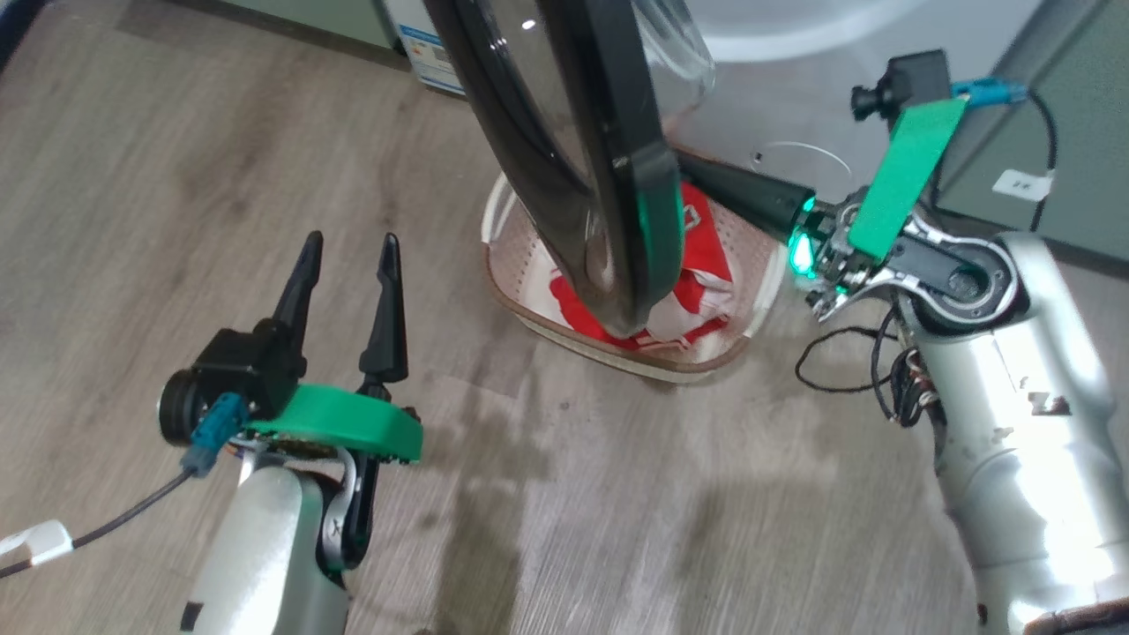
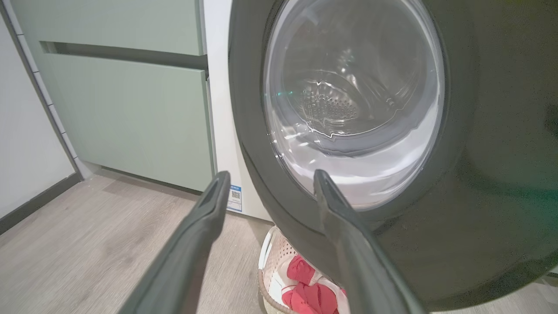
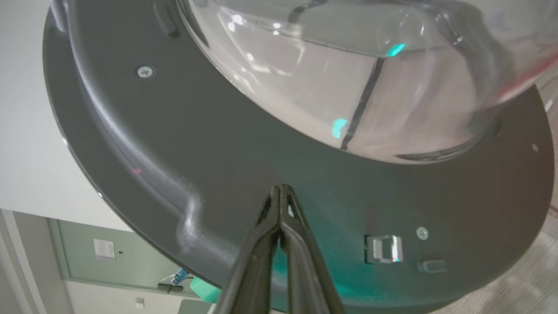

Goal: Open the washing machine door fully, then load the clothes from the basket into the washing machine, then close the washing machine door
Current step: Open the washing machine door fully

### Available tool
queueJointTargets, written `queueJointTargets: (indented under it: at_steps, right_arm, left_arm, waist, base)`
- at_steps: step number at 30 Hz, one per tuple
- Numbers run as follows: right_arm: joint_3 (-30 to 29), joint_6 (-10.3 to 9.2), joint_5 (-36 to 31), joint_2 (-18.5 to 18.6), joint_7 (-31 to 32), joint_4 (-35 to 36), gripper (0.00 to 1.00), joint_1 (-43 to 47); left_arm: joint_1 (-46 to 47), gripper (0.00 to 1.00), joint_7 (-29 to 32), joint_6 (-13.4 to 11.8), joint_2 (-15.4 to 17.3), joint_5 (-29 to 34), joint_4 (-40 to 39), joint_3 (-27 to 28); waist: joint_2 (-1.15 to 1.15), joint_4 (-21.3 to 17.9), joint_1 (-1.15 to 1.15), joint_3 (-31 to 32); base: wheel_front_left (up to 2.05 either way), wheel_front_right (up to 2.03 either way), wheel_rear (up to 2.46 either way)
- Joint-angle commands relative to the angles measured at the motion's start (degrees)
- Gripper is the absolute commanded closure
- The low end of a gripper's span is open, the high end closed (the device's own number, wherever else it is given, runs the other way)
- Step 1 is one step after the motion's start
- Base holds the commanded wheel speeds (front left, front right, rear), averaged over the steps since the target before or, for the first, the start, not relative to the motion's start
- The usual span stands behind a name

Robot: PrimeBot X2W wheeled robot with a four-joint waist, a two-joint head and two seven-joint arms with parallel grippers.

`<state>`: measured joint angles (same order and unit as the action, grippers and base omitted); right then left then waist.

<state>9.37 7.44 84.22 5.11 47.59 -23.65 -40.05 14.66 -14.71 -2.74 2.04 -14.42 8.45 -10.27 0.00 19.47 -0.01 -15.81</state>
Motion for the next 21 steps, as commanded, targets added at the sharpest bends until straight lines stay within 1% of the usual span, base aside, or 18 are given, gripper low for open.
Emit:
queueJointTargets:
  at_steps: [1,6,12,17,21]
  right_arm:
    - [1.26,0.05,0.05,-1.79,0.2,2.55,1.0,-0.21]
    - [2.96,0.05,0.27,-2.07,-0.76,2.05,1.0,1.05]
    - [5.77,0.05,1.38,-2.2,-2.09,0.51,1.0,1.54]
    - [8.62,0.05,3.43,-2.22,-4.21,-0.79,1.0,1.37]
    - [9.92,0.05,4.28,-2.23,-6.0,-1.64,1.0,1.17]
  left_arm:
    - [0.38,0.0,-0.29,-0.4,0.84,-0.25,-1.62,1.55]
    - [-0.11,0.0,-0.29,-0.63,0.84,-0.81,-1.02,0.72]
    - [-0.48,0.0,-0.29,-0.31,0.84,-0.84,-0.4,0.38]
    - [-0.95,0.0,-0.29,-0.32,0.84,-0.94,-0.07,0.22]
    - [-1.27,0.0,-0.29,-0.34,0.84,-0.89,-0.14,0.34]
  waist:
    - [0.0,1.3,0.01,0.99]
    - [0.0,4.15,0.01,2.06]
    - [0.0,7.08,0.01,3.13]
    - [0.0,8.44,0.01,3.92]
    - [0.0,8.7,0.01,4.32]
  base:
    - [0.0,0.0,0.0]
    - [0.0,0.0,0.0]
    - [0.0,0.0,0.0]
    - [0.0,0.0,0.0]
    - [0.0,0.0,0.0]
